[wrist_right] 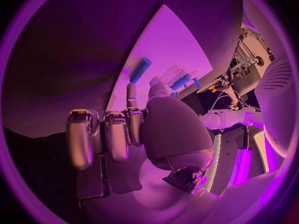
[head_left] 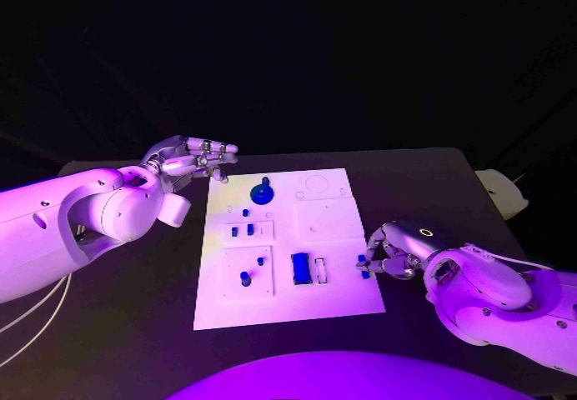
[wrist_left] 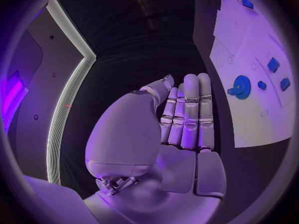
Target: Assemble the parts on the task board
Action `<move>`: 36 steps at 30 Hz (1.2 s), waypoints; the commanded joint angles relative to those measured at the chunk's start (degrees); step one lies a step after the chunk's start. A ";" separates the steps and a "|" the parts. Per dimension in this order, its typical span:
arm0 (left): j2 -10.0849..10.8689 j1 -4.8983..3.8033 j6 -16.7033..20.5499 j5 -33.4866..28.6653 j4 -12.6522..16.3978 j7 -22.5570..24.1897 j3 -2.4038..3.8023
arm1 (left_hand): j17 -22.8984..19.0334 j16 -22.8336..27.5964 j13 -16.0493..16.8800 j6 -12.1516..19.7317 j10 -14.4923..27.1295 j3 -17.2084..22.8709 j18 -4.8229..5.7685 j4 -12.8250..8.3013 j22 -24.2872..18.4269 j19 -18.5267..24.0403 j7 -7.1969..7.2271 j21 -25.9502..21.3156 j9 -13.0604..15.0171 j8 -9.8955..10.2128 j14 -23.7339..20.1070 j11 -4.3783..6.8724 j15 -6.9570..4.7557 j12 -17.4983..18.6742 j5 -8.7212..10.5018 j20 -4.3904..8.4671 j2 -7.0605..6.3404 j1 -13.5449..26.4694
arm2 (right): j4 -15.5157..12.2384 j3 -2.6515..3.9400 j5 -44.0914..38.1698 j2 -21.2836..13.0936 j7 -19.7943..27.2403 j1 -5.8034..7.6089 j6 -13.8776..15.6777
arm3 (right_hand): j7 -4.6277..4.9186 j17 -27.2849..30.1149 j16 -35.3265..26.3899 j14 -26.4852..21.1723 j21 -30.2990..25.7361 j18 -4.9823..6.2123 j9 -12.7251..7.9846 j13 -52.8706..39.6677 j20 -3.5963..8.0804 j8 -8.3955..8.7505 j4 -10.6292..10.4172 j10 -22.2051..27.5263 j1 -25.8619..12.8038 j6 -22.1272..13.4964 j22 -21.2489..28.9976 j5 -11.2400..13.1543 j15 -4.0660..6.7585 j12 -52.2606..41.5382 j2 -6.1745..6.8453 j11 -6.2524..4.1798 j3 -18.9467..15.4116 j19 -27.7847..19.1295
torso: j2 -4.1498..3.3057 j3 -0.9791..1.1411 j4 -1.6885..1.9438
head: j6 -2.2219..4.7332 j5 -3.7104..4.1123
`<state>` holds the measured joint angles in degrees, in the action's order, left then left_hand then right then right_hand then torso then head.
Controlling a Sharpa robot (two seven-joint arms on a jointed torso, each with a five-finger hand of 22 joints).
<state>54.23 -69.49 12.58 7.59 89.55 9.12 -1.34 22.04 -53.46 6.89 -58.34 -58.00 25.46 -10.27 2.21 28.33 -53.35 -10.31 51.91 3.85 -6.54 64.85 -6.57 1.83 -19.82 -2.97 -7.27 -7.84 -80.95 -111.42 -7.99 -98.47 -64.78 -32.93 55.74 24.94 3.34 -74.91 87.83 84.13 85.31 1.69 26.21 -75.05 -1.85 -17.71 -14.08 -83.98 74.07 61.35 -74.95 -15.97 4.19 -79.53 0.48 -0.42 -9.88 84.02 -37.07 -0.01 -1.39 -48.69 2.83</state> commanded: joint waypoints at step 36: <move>-0.01 0.00 -1.15 -0.21 0.08 0.14 -0.05 | -0.06 0.30 0.10 0.57 0.38 -0.15 -0.29 0.36 -0.14 -0.31 0.03 -0.32 0.04 -0.01 -0.17 -0.01 0.35 -0.29 -0.04 -0.23 -0.03 0.40 | 2.90 -0.15 -1.08 2.68 -0.57 -1.18 -5.36 | -0.59 -10.88 0.09 4.99 -0.03 -0.71 0.52 -5.52 0.75 1.78 5.14 0.38 11.67 0.55 -13.75 1.83 0.91 1.23 -3.60 -1.30 15.77 4.35 | -0.04 -0.01 0.04 | -0.02 -0.34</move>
<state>54.26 -69.48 12.43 7.58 89.53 9.04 -1.41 22.05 -53.46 6.92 -58.21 -58.01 25.31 -10.27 2.37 28.27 -53.35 -10.19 51.92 3.85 -6.54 64.85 -6.57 1.83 -19.82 -2.97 -7.26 -7.84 -80.95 -108.99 -7.82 -99.28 -62.11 -32.95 54.94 22.32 3.06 -74.90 87.79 83.93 85.31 1.70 26.40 -75.89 -1.32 -15.59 -9.04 -83.66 79.75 61.82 -74.92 -13.62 5.04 -78.30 2.50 -1.40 4.99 84.12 -37.12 -0.02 -1.36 -48.70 2.46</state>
